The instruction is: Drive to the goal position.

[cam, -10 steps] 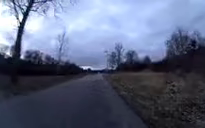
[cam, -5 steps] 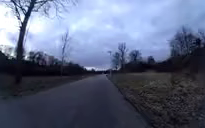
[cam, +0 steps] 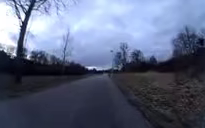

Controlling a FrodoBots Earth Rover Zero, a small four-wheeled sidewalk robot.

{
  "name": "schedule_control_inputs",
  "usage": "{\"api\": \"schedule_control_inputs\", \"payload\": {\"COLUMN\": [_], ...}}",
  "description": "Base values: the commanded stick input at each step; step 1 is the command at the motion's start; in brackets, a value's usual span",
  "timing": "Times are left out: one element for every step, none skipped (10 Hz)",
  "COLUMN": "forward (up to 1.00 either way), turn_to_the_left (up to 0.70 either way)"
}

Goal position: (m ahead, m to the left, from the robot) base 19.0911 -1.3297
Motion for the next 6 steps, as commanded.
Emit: {"api": "schedule_control_inputs", "payload": {"forward": [0.50,0.50,0.50,0.50,0.50,0.50], "turn_to_the_left": [0.00,0.00,0.00,0.00,0.00,0.00]}}
